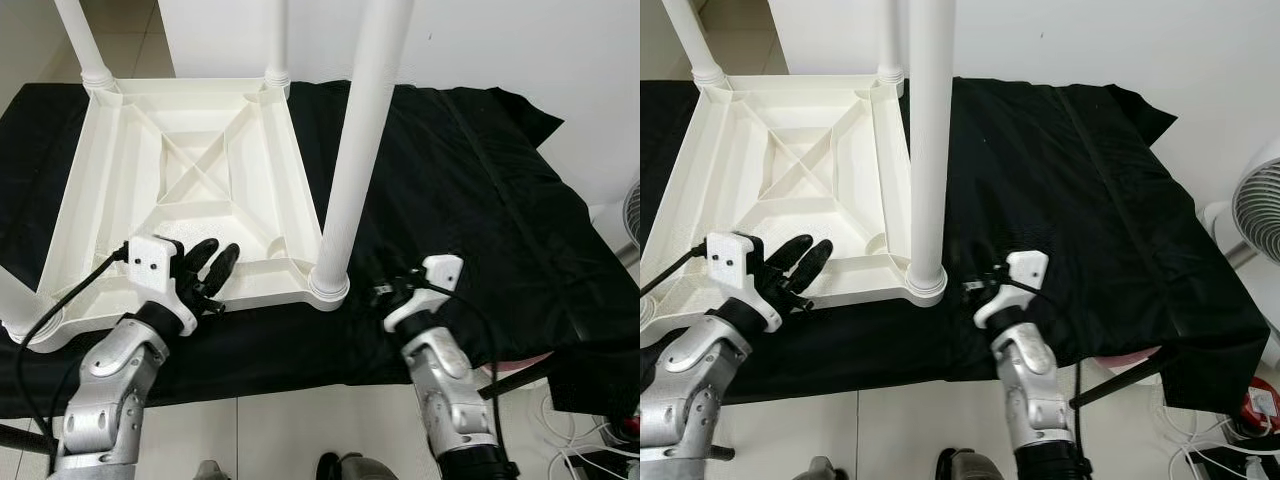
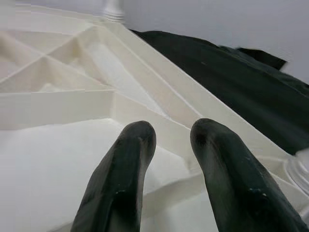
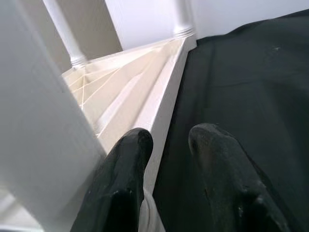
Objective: Building children table
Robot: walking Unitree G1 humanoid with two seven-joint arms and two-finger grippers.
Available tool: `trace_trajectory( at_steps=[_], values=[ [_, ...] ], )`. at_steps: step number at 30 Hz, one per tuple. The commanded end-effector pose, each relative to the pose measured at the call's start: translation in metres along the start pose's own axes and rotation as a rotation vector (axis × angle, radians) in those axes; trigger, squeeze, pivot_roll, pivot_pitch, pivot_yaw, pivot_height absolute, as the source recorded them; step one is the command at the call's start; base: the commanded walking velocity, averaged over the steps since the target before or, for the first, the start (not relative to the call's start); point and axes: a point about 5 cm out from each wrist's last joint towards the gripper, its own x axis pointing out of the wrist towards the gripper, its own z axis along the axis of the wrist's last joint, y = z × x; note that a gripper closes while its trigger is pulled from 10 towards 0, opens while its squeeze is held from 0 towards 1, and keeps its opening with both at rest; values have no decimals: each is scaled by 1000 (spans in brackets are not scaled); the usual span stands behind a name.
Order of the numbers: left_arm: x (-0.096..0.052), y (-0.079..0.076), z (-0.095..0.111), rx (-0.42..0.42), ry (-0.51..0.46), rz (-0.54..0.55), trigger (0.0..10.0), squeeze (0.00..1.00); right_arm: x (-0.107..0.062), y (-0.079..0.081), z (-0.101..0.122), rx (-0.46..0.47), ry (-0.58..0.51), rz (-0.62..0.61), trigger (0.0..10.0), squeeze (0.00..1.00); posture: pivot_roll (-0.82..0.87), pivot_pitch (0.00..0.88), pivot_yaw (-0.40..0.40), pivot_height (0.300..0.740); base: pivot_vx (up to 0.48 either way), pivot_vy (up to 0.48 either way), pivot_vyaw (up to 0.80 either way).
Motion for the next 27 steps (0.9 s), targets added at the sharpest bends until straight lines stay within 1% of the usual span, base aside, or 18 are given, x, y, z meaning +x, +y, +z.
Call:
trace_trajectory(
  at_steps=[1, 4, 5, 6, 7, 9, 11, 13, 15, 16, 17, 18, 20, 22, 23, 24, 27],
  values=[
    [-3, 4, 1, 25, -12, 116, 10000, 0, 1, 1, 0, -15, 17, 15, 10000, 0, 34, 117, -74, 740, 0, 0, 0],
    [-3, 3, 2, 33, -24, 131, 10000, 0, 2, 2, 0, -12, 19, 18, 10000, 0, 33, 117, -77, 740, 0, 0, 0],
    [-3, 2, 1, 9, -22, 143, 10000, 0, 5, 4, -1, -18, 25, 29, 10000, 0, 32, 120, -87, 740, 0, 0, 0],
    [-1, 2, 1, 2, -24, 151, 10000, 0, 8, 8, -2, -19, 31, 47, 10000, 0, 26, 120, -94, 740, 0, 0, 0],
    [1, 2, 0, -14, -23, 174, 10000, 0, 10, 14, -1, -29, 39, 87, 10000, 0, 23, 122, -98, 740, 0, 0, 0],
    [2, 1, 0, -13, -23, 189, 10000, 0, 10, 15, -1, -33, 42, 98, 10000, 0, 23, 122, -98, 740, 0, 0, 0],
    [4, 0, 0, -12, -33, 213, 10000, 0, 11, 9, 1, -33, 39, 54, 10000, 0, 18, 125, -110, 740, 0, 0, 0],
    [7, 1, -1, -21, -35, 225, 10000, 0, 13, 6, 2, -36, 37, 35, 10000, 0, 14, 123, -107, 740, 0, 0, 0],
    [9, 1, -2, -25, -36, 237, 10000, 0, 15, 6, 2, -36, 35, 32, 10000, 0, 13, 122, -104, 740, 0, 0, 0],
    [12, 1, -3, -25, -34, 249, 10000, 0, 16, 12, 1, -30, 35, 49, 10000, 0, 14, 121, -100, 740, 0, 0, 0],
    [12, 1, -3, -25, -34, 249, 10000, 0, 16, 12, 1, -30, 35, 49, 10000, 0, 14, 121, -100, 740, 0, 0, 0],
    [14, 0, -3, -28, -38, 262, 10000, 0, 17, 17, -1, -27, 35, 66, 10000, 0, 16, 119, -99, 740, 0, 0, 0],
    [17, 0, -2, -21, -42, 275, 10000, 0, 16, 19, -2, -24, 37, 66, 10000, 0, 25, 117, -102, 740, 0, 0, 0],
    [21, 3, 0, -17, -49, 299, 10000, 0, 16, 13, -3, -34, 35, 15, 10000, 0, 26, 106, -92, 740, 0, 0, 0],
    [21, 3, 0, -17, -49, 299, 10000, 0, 16, 13, -3, -34, 35, 15, 10000, 0, 26, 106, -92, 740, 0, 0, 0],
    [21, 4, 1, -16, -51, 302, 10000, 0, 16, 8, -1, -40, 27, -14, 10000, 0, 26, 106, -92, 740, 0, 0, 0],
    [21, 5, 2, -3, -51, 301, 10000, 0, 15, 4, 2, -43, 19, -35, 10000, 0, 26, 100, -88, 740, 0, 0, 0]
  ],
)
